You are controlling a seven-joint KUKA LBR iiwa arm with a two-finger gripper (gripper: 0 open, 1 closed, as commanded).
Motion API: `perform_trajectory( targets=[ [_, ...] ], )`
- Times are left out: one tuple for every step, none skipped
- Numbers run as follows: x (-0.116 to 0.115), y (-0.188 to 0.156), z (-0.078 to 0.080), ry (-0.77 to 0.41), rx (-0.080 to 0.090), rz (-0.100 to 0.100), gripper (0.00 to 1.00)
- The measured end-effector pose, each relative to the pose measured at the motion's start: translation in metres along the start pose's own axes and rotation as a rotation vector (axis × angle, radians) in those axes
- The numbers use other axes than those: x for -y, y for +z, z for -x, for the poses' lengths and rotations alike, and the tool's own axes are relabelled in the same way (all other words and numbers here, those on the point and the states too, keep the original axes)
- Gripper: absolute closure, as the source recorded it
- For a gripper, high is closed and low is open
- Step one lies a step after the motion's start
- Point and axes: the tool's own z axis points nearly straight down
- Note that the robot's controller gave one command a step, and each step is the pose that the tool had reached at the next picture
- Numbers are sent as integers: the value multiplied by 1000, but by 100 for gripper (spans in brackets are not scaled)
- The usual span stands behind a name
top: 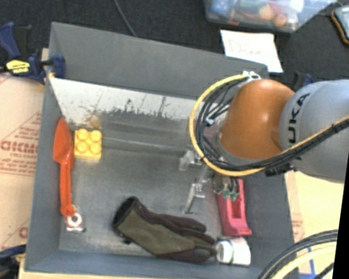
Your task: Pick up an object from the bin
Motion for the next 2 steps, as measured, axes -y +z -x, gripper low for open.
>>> perform_trajectory(
  targets=[
    [-78, 60, -53, -335, -19, 4, 0],
    [-11, 89, -73, -155, 5, 0, 0]
  ],
)
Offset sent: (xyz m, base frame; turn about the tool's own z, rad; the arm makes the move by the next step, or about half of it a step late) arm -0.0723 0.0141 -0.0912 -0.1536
